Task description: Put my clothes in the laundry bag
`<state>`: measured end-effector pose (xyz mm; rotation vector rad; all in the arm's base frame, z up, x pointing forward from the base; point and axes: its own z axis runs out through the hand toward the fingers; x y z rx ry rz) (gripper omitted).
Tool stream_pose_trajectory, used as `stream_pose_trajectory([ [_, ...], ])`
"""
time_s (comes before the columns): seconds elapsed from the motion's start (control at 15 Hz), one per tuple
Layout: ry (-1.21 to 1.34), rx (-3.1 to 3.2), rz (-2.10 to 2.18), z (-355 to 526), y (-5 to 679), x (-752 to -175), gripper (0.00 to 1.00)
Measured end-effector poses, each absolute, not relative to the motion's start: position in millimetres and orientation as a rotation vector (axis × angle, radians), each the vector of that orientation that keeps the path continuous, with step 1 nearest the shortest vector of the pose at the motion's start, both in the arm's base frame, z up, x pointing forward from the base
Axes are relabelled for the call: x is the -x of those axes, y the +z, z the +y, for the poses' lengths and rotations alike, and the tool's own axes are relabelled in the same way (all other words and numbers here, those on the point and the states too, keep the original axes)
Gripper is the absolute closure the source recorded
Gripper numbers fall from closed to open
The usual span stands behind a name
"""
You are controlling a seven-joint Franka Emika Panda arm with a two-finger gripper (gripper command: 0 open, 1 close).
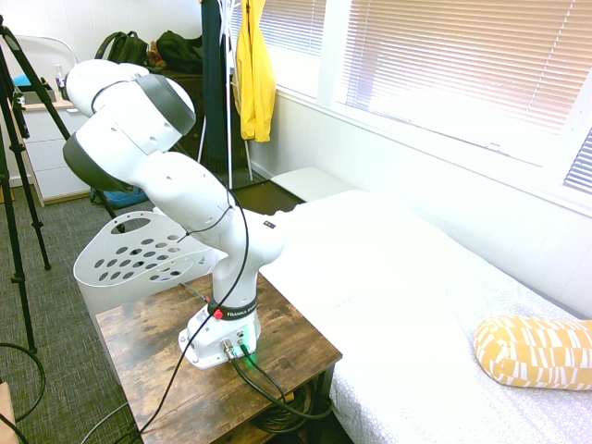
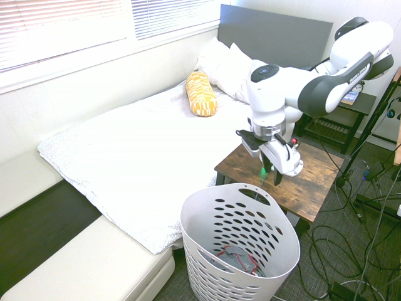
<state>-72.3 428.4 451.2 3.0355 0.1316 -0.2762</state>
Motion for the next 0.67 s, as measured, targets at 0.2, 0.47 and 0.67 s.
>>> stream_pose_trajectory([
  [0.2,-0.179,-3.057,-0.016,395.6,469.0,-15.9,0.0],
  [0.47,-0.025,-3.043,-0.315,301.0,500.1,-174.8,0.0],
  [0.67,0.023,-3.03,-0.553,201.2,523.8,-263.4,0.0],
])
